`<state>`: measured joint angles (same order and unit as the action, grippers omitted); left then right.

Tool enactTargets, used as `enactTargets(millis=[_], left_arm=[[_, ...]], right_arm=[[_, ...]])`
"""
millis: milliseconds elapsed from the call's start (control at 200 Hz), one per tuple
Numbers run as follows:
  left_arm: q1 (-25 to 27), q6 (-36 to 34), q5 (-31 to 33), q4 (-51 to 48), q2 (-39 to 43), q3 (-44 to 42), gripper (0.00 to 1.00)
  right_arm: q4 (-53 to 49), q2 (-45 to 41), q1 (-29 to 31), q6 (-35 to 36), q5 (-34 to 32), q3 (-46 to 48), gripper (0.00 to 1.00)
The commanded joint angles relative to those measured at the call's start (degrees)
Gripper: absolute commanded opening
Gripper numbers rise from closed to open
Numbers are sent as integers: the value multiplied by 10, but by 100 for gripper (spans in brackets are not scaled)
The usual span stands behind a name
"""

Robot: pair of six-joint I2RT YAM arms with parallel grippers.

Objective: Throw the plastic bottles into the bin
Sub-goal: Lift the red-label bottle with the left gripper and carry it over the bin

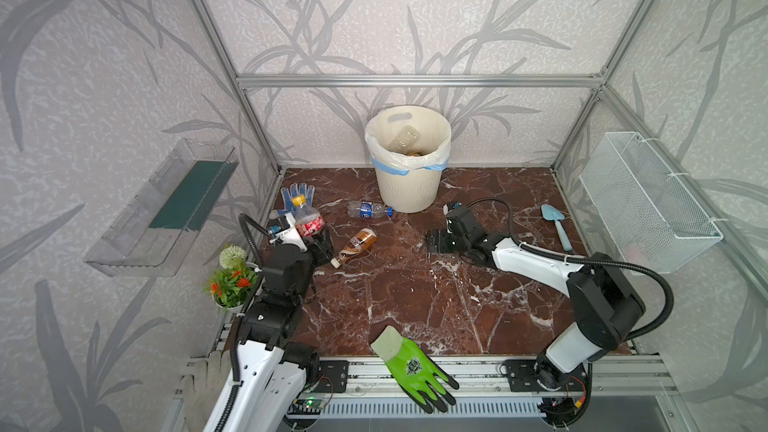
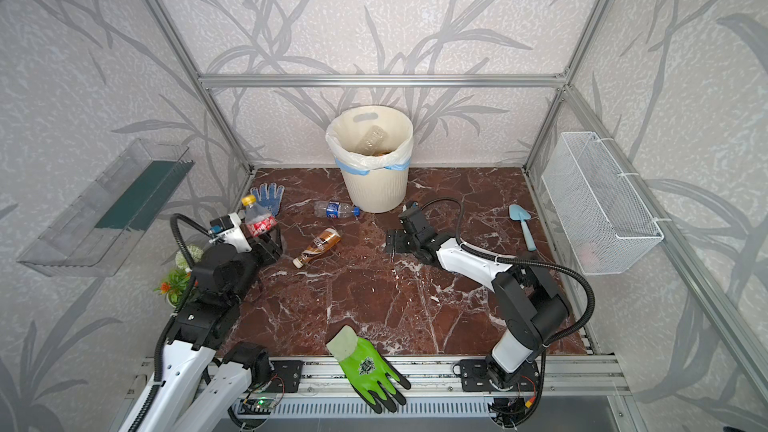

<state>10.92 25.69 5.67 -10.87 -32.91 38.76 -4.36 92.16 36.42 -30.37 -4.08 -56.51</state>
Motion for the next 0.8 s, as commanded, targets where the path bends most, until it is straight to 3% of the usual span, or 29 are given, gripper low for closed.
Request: enactTargets(millis=[0, 230, 385, 560, 675, 750, 800], left_arm=[[2, -102, -44, 165, -8, 32, 60], [6, -136, -146, 386, -107, 116, 60], [30, -185, -207, 429, -182, 211, 60], [95, -250, -235, 438, -304, 347, 60], [102, -223, -204, 350, -458, 525, 60], [99, -224, -161, 183, -605, 720, 60], [94, -210, -142, 44, -720, 888, 67]], right_arm=[[-21, -49, -2, 18, -33, 11, 96], [-30, -91, -3, 19, -56, 25, 95], [-20, -121, -3, 29, -75, 36, 96], [-4, -138, -2, 37, -88, 45, 95], [7, -139, -2, 36, -87, 51, 96], [14, -142, -3, 32, -83, 57, 95], [21, -145, -3, 30, -79, 65, 95]])
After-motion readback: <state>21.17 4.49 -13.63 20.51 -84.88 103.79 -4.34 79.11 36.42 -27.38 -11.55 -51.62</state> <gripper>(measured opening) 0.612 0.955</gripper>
